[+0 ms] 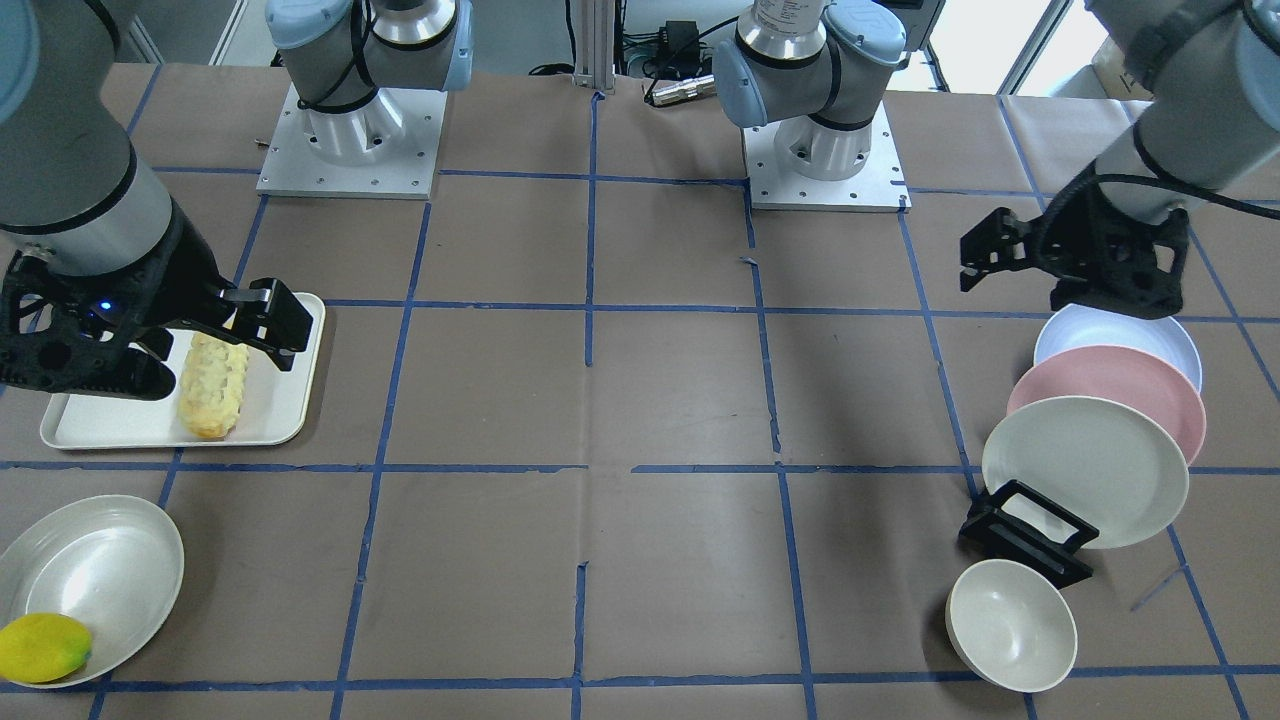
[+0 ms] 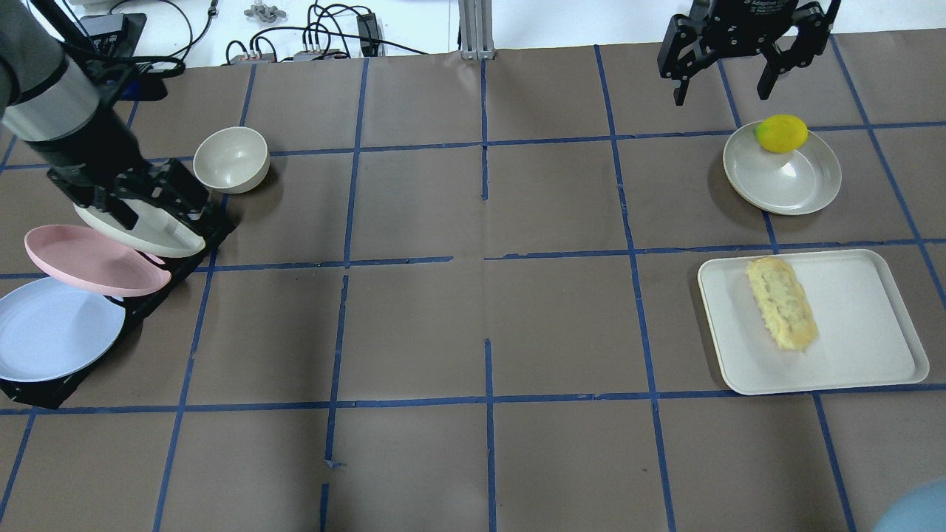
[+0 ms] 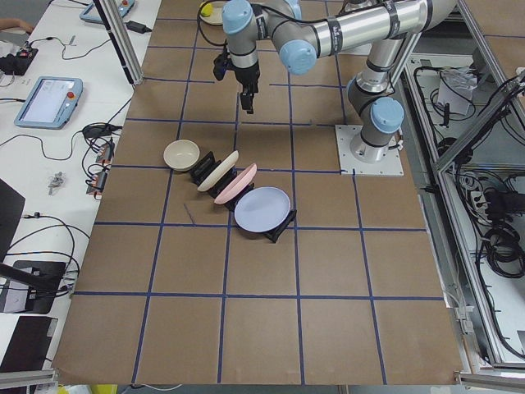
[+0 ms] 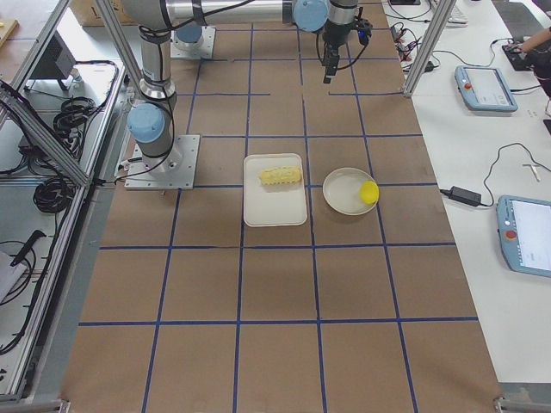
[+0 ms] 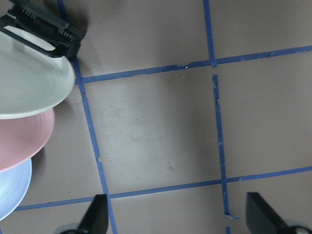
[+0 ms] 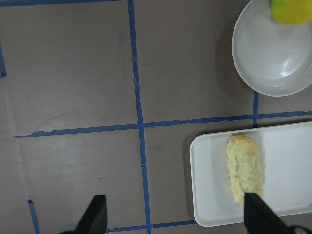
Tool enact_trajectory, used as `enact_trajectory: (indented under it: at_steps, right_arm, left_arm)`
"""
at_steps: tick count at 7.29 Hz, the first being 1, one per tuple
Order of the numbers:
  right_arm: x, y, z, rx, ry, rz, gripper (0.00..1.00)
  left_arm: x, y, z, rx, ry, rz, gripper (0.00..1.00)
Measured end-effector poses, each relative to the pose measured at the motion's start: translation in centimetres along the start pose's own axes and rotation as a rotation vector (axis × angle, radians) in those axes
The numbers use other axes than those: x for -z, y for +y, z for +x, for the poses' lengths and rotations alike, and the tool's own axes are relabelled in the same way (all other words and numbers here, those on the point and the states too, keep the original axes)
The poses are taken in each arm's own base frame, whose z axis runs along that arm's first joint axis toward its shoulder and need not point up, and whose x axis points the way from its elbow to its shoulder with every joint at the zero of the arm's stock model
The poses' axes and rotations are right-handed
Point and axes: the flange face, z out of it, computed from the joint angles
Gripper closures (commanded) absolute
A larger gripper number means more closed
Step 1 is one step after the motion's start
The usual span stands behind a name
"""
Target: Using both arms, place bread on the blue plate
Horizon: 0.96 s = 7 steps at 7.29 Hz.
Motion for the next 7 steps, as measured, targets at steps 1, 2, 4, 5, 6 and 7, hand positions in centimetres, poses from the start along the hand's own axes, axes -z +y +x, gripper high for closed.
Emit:
enact_trajectory:
  at_steps: [1, 2, 4, 5, 6, 7]
  right_arm:
    - [-0.2, 0.0, -0.2, -0.013, -0.008, -0.006, 0.0]
    - [-0.3, 0.0, -0.3, -0.019, -0.011, -0.008, 0.0]
    - [-0.8, 0.5, -1.0, -0.013, -0.012, -0.032, 0.0]
    - [-1.5, 1.1, -1.4, -0.009, -0.01, -0.058, 0.0]
    - [-2.3, 2.0, -1.5, -0.024, -0.009, -0.077, 0.0]
    - [-2.7, 2.7, -1.6, -0.046, -0.008, -0.087, 0.0]
  left_arm:
    - [-0.5, 0.9, -5.0, -0.022, 0.01, 0.003, 0.0]
    - [-1.5, 1.9, -9.8, -0.047, 0.032, 0.002, 0.0]
    - [-4.9, 4.7, -19.5, -0.069, 0.121, 0.012, 0.0]
    - [-6.7, 6.2, -23.1, -0.084, 0.162, 0.021, 0.0]
    - [-8.3, 7.4, -25.9, -0.098, 0.195, 0.032, 0.0]
    - [-9.6, 7.9, -27.8, -0.118, 0.22, 0.046, 0.0]
